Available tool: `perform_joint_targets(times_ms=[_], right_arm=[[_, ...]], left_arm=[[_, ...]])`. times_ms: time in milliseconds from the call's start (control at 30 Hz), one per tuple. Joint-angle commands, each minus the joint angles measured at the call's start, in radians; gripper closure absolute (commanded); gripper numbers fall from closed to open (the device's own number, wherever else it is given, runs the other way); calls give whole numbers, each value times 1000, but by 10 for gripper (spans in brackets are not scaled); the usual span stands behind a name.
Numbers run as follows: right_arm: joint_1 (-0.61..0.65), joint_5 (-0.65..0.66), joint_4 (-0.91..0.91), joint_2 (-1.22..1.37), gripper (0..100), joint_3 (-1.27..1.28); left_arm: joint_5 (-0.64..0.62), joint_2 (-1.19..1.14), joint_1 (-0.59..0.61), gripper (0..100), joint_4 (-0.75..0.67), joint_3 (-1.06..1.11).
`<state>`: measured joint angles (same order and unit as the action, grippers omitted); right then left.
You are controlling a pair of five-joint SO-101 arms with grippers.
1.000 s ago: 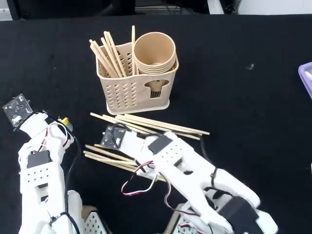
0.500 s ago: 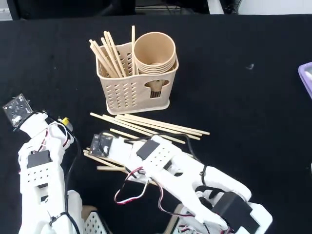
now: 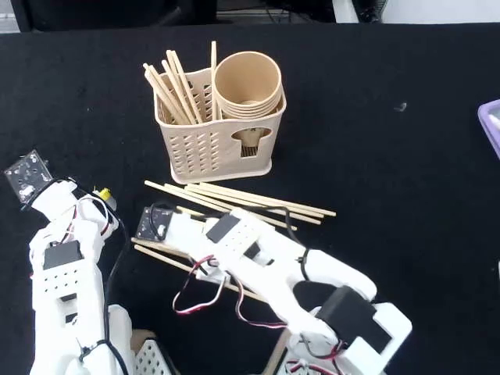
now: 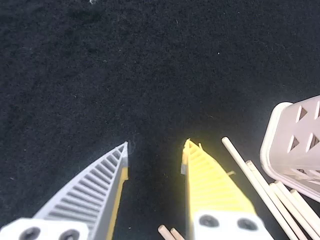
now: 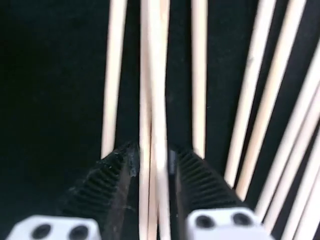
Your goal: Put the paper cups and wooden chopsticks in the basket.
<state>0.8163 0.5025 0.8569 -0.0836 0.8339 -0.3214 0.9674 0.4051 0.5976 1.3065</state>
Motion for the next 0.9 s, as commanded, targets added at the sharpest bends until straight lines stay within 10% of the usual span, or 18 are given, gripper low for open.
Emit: perform_joint_targets(times_ms=[0, 867], right_arm=[[15, -2, 12, -44, 980, -30], [-265, 64, 189, -585, 988, -4]], left_arm=[[-5, 18, 2, 820, -17, -13], [-5, 18, 2, 820, -17, -13]])
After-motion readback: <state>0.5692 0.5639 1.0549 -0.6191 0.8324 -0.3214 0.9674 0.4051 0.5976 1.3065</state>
